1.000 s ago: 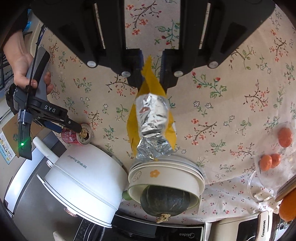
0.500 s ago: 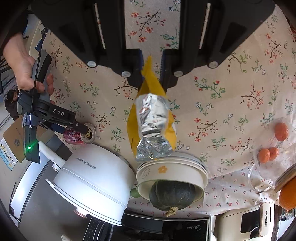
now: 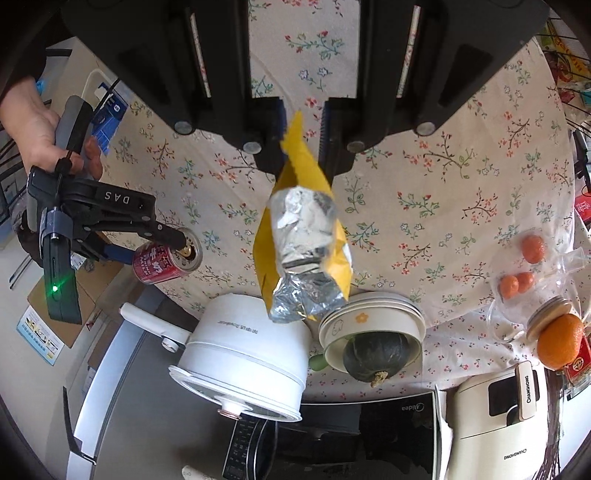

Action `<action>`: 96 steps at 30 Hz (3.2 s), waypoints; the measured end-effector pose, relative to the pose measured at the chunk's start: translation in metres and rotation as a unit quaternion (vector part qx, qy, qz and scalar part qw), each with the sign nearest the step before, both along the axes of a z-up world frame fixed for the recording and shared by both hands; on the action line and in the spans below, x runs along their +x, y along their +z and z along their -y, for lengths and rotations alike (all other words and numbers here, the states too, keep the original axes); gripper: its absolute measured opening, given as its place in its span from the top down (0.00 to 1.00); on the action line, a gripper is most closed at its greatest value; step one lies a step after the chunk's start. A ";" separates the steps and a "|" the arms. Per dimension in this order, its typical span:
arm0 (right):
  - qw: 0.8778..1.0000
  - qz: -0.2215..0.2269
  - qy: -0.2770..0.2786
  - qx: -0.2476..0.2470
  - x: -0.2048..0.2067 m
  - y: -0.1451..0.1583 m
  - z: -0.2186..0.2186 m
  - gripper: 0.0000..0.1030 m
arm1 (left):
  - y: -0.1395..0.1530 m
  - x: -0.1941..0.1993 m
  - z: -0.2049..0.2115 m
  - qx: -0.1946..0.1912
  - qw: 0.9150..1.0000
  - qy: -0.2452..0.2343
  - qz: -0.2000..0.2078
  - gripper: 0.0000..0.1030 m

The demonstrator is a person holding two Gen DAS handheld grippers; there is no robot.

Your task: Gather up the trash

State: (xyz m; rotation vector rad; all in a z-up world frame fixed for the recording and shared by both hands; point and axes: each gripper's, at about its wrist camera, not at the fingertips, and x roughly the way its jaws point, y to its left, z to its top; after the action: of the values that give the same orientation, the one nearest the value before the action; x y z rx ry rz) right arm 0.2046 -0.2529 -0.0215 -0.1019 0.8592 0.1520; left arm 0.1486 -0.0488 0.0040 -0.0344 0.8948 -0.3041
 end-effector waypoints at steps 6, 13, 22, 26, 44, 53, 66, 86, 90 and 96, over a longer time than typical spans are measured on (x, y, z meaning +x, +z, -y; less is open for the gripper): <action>1.000 -0.010 0.006 -0.017 -0.048 0.018 0.004 0.14 | 0.009 -0.034 0.011 0.007 1.000 -0.022 0.002 0.85; 1.000 -0.023 -0.003 -0.013 -0.095 0.036 0.017 0.14 | 0.012 -0.065 0.028 0.006 0.999 -0.044 -0.002 0.85; 0.994 -0.083 -0.066 0.019 -0.133 0.027 0.067 0.13 | 0.003 -0.084 0.061 0.004 0.997 -0.077 -0.020 0.85; 0.990 -0.100 -0.093 0.030 -0.144 0.018 0.098 0.13 | -0.005 -0.088 0.085 0.008 0.995 -0.095 -0.029 0.85; 0.958 -0.218 -0.183 0.033 -0.182 -0.053 0.222 0.12 | -0.035 -0.098 0.214 0.018 0.979 -0.195 -0.059 0.85; 0.955 -0.224 -0.191 0.025 -0.202 -0.050 0.230 0.08 | -0.050 -0.100 0.259 0.026 0.967 -0.242 -0.072 0.85; 0.953 -0.213 -0.213 0.009 -0.223 -0.041 0.245 0.08 | -0.064 -0.100 0.295 0.045 0.952 -0.295 -0.068 0.83; 0.962 -0.172 -0.209 0.012 -0.224 -0.020 0.218 0.08 | -0.040 -0.111 0.231 0.053 0.969 -0.239 -0.018 0.25; 0.969 -0.148 -0.198 0.014 -0.229 -0.009 0.195 0.08 | -0.029 -0.122 0.196 0.065 0.979 -0.194 -0.004 0.17; 0.983 -0.098 -0.155 0.009 -0.245 0.014 0.148 0.07 | -0.015 -0.148 0.137 0.092 0.991 -0.091 0.013 0.01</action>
State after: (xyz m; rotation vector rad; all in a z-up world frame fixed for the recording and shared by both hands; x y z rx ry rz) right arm -0.0400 -0.4010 -0.0076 0.0660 1.0590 -0.1255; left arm 0.0004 -0.1856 -0.0114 0.2230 0.8987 -0.3895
